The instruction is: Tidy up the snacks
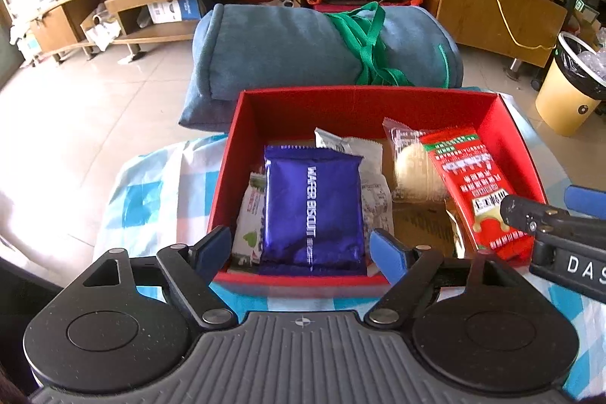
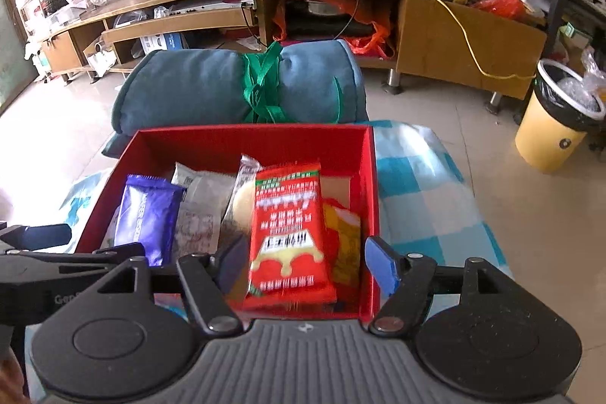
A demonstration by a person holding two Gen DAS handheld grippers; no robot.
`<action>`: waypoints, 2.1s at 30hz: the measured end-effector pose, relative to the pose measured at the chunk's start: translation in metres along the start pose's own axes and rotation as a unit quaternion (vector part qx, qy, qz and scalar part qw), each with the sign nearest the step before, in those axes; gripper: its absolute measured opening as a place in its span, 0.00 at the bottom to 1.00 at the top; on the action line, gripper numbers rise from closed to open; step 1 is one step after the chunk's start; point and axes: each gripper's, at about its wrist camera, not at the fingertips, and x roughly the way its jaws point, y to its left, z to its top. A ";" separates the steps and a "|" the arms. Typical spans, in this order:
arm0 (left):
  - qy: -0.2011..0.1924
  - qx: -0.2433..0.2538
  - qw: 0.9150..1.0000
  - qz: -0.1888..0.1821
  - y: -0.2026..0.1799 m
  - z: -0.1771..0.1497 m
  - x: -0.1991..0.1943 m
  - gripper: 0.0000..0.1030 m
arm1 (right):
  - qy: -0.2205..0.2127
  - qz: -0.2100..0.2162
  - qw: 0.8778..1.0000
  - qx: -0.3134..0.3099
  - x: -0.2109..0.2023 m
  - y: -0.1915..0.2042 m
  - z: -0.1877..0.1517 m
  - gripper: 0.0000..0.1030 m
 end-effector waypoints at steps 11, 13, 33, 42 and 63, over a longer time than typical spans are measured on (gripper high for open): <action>0.003 -0.002 1.000 -0.014 0.003 -0.028 -0.018 0.84 | 0.017 0.005 1.000 0.016 -0.020 0.003 -0.036 0.62; 0.003 -0.002 1.000 -0.018 0.003 -0.033 -0.021 0.84 | 0.015 0.008 1.000 0.018 -0.025 0.004 -0.040 0.63; -0.006 0.000 0.999 -0.033 0.002 -0.058 -0.042 0.85 | 0.004 0.024 0.999 0.027 -0.052 0.009 -0.062 0.63; -0.014 0.002 0.999 -0.043 0.003 -0.069 -0.053 0.85 | 0.008 0.022 0.999 0.036 -0.061 0.006 -0.075 0.63; -0.023 0.009 0.999 -0.048 0.009 -0.099 -0.073 0.86 | 0.005 0.031 0.999 0.033 -0.084 0.012 -0.102 0.63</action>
